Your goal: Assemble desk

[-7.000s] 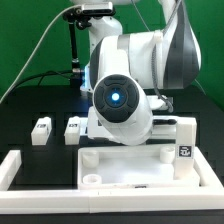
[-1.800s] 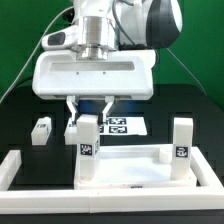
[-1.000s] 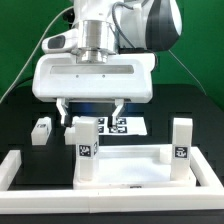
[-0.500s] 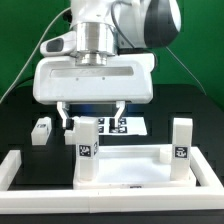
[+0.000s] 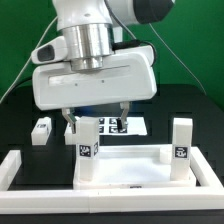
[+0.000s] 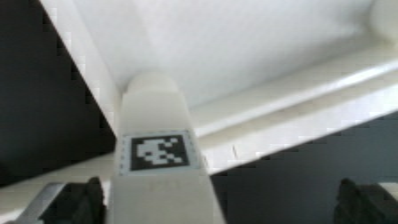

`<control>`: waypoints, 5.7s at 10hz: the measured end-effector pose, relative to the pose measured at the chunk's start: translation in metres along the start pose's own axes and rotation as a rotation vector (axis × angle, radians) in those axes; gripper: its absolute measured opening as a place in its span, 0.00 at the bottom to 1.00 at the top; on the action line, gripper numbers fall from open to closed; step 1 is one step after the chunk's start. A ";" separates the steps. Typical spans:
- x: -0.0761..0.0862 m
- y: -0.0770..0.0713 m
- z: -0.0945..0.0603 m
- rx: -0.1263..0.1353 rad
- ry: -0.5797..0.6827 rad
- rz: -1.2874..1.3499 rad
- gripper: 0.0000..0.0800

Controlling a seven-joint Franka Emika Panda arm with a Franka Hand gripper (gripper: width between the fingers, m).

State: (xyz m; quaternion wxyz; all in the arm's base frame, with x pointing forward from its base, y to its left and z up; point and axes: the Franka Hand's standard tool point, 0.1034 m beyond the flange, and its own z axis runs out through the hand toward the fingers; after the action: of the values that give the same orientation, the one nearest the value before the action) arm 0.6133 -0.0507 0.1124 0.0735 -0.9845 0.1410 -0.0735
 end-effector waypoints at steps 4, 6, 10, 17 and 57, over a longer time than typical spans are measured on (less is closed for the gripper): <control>0.007 0.009 0.001 -0.023 -0.052 0.006 0.65; 0.006 0.008 0.002 -0.024 -0.051 0.136 0.36; 0.010 0.006 0.003 -0.017 -0.045 0.503 0.36; 0.010 -0.010 0.009 0.003 -0.086 1.185 0.63; 0.020 -0.003 0.012 -0.050 -0.076 -0.121 0.36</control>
Offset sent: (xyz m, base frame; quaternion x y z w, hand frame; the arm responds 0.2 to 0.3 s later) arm 0.0000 0.0000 0.0000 0.0000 0.0000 0.0000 1.0000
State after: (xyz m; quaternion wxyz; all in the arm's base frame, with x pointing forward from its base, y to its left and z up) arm 0.6347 -0.0517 0.1041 0.0495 -0.9949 0.0799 -0.0367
